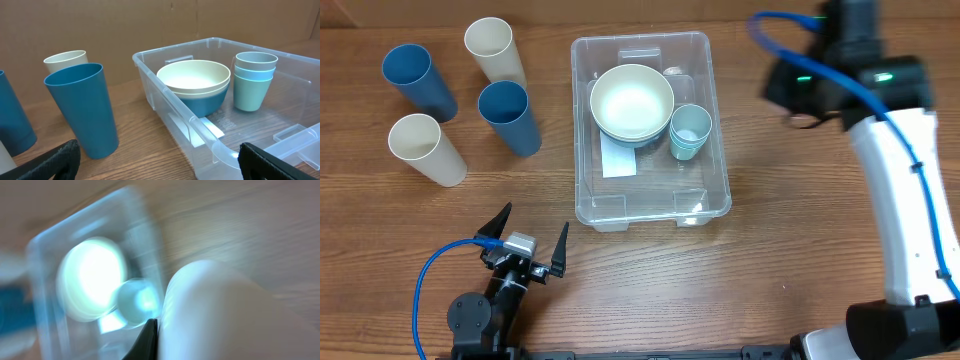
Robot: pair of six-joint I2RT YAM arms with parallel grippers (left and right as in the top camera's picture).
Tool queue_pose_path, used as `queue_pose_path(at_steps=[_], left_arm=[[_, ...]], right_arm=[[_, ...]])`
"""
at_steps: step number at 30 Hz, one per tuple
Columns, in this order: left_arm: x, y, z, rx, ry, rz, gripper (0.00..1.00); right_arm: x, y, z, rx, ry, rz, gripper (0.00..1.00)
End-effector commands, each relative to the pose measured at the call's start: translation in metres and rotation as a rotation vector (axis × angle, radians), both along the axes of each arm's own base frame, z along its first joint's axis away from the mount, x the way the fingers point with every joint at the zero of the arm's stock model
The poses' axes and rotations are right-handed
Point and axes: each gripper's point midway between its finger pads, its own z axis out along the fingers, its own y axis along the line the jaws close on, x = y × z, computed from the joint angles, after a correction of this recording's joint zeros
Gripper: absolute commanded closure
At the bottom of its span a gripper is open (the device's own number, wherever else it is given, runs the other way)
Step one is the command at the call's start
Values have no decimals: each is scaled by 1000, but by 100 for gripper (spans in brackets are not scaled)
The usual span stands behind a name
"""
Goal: Pack container
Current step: 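Move the right gripper toward the pink cup and grasp it, then lower the pink cup onto the cup stack in the bin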
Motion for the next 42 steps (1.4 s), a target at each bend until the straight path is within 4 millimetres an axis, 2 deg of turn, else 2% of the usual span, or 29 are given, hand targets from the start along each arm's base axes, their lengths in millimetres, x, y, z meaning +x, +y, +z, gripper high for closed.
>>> queue_pose_path(at_steps=[1,5,7,11,13,18,19,20,22,27,29,32,34,36,37,40,42], left_arm=[[-1,0,0,7,-8,-7,0],[-1,0,0,7,-8,-7,0],[-1,0,0,7,-8,-7,0],[-1,0,0,7,-8,-7,0],[-1,0,0,7,-8,-7,0],[-1,0,0,7,-8,-6,0],[-1,0,0,7,-8,-7,0],[-1,0,0,7,-8,-7,0],[-1,0,0,7,-8,-7,0],[-1,0,0,7,-8,-7,0],[-1,0,0,7,-8,-6,0],[-1,0,0,7,-8,-7,0],[-1,0,0,7,-8,-6,0],[-1,0,0,7,-8,-6,0],[-1,0,0,7,-8,-7,0],[0,1,0,11,-9,0,0],[0,1,0,11,-9,0,0]], right_arm=[[-12,50,13,-77,-69,115,96],[-20,85,-1,-128,-54,178,96],[-15,100,-26,-144,-2,204,96],[-5,109,-60,-157,67,212,96],[0,111,-71,-163,81,212,96],[2,113,-82,-171,103,213,96],[2,113,-83,-173,105,213,90],[2,113,-83,-173,106,213,57],[2,113,-84,-174,109,214,37],[3,113,-83,-173,105,214,35],[2,110,-75,-170,98,209,35],[8,86,-43,-167,67,151,32],[16,60,-22,-162,46,88,31],[29,17,-6,-141,32,-40,30],[34,-8,-4,-131,34,-108,24],[43,-97,-4,-96,53,-354,3],[41,-142,-4,-77,59,-467,0]])
